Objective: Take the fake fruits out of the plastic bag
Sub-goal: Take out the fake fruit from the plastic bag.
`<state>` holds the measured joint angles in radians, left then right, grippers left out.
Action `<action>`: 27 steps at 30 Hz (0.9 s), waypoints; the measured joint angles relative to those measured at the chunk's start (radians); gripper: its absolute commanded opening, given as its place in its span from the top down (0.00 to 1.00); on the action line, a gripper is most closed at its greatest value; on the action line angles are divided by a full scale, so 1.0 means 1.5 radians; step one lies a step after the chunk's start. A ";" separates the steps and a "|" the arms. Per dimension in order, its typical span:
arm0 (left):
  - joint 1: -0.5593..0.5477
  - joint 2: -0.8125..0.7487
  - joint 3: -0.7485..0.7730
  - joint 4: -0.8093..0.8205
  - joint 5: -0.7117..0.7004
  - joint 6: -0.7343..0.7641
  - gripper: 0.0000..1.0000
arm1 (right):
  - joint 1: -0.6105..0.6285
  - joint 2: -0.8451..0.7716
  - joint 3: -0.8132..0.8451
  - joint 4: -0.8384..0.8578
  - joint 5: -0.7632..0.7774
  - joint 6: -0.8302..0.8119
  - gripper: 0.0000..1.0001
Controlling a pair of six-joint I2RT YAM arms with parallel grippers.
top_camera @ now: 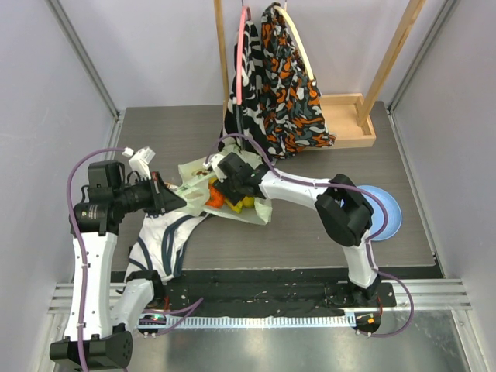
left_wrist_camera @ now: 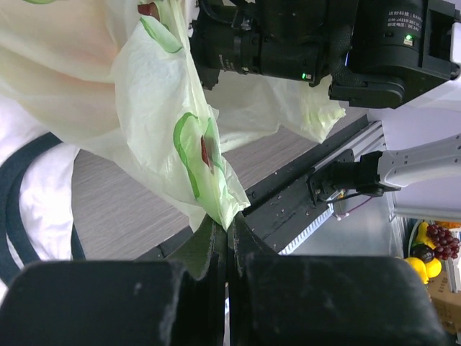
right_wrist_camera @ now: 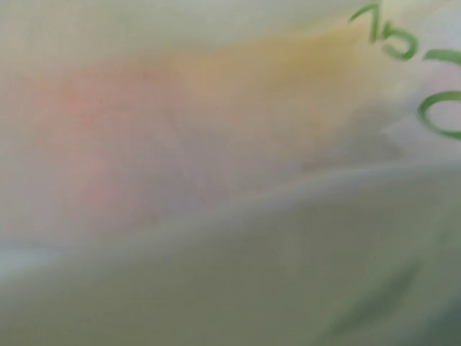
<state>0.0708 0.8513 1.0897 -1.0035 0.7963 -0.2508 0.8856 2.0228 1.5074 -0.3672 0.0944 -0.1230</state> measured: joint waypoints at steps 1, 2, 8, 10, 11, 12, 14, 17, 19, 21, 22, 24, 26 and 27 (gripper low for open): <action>0.000 0.000 0.000 0.001 0.000 -0.001 1.00 | -0.003 0.002 0.000 0.000 -0.003 0.005 0.69; 0.000 0.000 0.000 0.002 0.000 -0.002 1.00 | -0.005 0.002 0.001 0.000 -0.004 0.008 0.74; 0.000 0.000 -0.005 0.021 0.000 -0.010 1.00 | -0.008 -0.006 0.003 -0.011 -0.004 0.009 0.99; 0.000 0.001 -0.010 0.033 0.000 -0.020 1.00 | -0.008 -0.021 0.008 -0.025 -0.005 0.008 0.99; 0.000 0.003 -0.010 0.036 -0.001 -0.023 1.00 | -0.008 -0.031 0.011 -0.029 -0.005 0.008 0.99; 0.000 0.006 -0.010 0.043 -0.001 -0.026 1.00 | -0.008 -0.045 0.018 -0.036 -0.006 0.008 0.99; 0.000 0.017 -0.008 0.058 -0.002 -0.033 1.00 | -0.008 -0.081 0.031 -0.043 -0.007 0.008 0.99; 0.000 0.049 0.007 0.081 -0.009 -0.041 1.00 | -0.008 -0.142 0.060 -0.056 -0.009 0.008 0.99; 0.000 0.071 0.021 0.106 -0.017 -0.048 1.00 | -0.008 -0.176 0.071 -0.063 -0.013 0.002 0.99; 0.000 0.087 0.041 0.127 -0.031 -0.058 1.00 | -0.008 -0.208 0.073 -0.079 -0.014 -0.008 0.99; 0.000 0.092 0.051 0.141 -0.041 -0.062 1.00 | -0.008 -0.222 0.070 -0.090 -0.013 -0.017 0.99; 0.000 0.091 0.064 0.170 -0.068 -0.076 1.00 | -0.007 -0.249 0.052 -0.106 -0.011 -0.033 0.99; 0.000 0.080 0.066 0.205 -0.102 -0.088 1.00 | -0.007 -0.274 0.025 -0.128 -0.012 -0.051 0.99; 0.000 0.071 0.066 0.222 -0.119 -0.094 1.00 | -0.006 -0.287 0.009 -0.144 -0.012 -0.061 0.99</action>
<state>0.0708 0.9573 1.1889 -0.6701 0.6178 -0.3923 0.8761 1.5921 1.5215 -0.5827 0.0769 -0.2146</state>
